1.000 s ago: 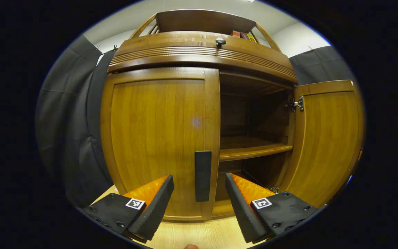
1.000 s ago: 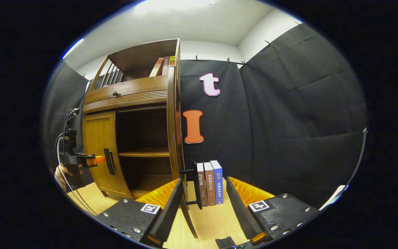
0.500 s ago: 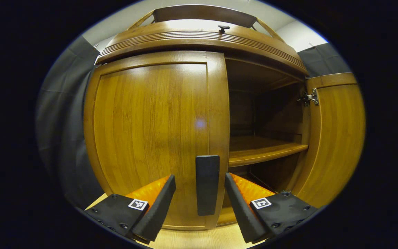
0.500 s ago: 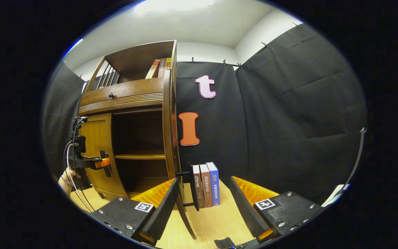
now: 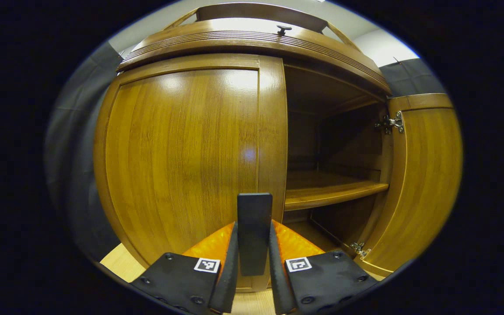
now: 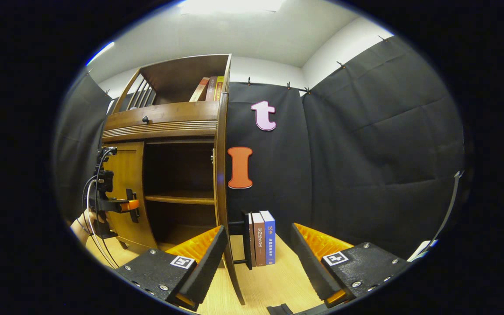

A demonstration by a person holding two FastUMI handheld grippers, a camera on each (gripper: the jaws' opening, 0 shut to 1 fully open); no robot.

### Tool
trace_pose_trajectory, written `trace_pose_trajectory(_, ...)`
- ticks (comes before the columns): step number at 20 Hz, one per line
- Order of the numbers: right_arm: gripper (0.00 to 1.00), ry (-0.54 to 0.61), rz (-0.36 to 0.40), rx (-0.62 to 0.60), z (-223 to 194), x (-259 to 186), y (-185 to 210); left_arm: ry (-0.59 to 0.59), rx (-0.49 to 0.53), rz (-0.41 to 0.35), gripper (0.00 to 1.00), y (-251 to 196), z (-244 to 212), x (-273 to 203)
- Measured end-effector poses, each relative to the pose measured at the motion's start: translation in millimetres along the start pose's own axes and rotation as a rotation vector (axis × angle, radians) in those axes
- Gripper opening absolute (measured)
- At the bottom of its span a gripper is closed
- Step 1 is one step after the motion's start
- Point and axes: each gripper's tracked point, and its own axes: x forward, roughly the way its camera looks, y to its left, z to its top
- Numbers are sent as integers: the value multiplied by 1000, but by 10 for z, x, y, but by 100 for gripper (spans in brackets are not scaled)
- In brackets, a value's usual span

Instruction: Open the right door of the double-door shoe cabinet with the right hand, and open the left door with the left hand.

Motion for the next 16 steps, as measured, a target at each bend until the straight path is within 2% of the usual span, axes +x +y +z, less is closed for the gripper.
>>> trace_pose_trajectory(2, 91, 8, 2, -2, -47, 13, 7, 2, -18, -4, 38, 9, -12, -58)
trace_pose_trajectory(8, 91, 17, 39, -1, -33, -65, 176, 42, 13, -3, 27, 4, -34, -335)
trace_pose_trajectory(11, 91, 16, 48, 2, 14, -121, 252, 50, 22, -18, 30, 28, -46, -532)
trace_pose_trajectory(12, 91, 14, 51, 7, 40, -135, 272, 49, 26, -25, 27, 36, -43, -597)
trace_pose_trajectory(13, 91, 11, 54, 11, 68, -164, 292, 41, 25, -31, 29, 47, -36, -667)
trace_pose_trajectory(16, 91, 2, 62, 10, 130, -224, 365, 32, 28, -44, 27, 108, -39, -897)
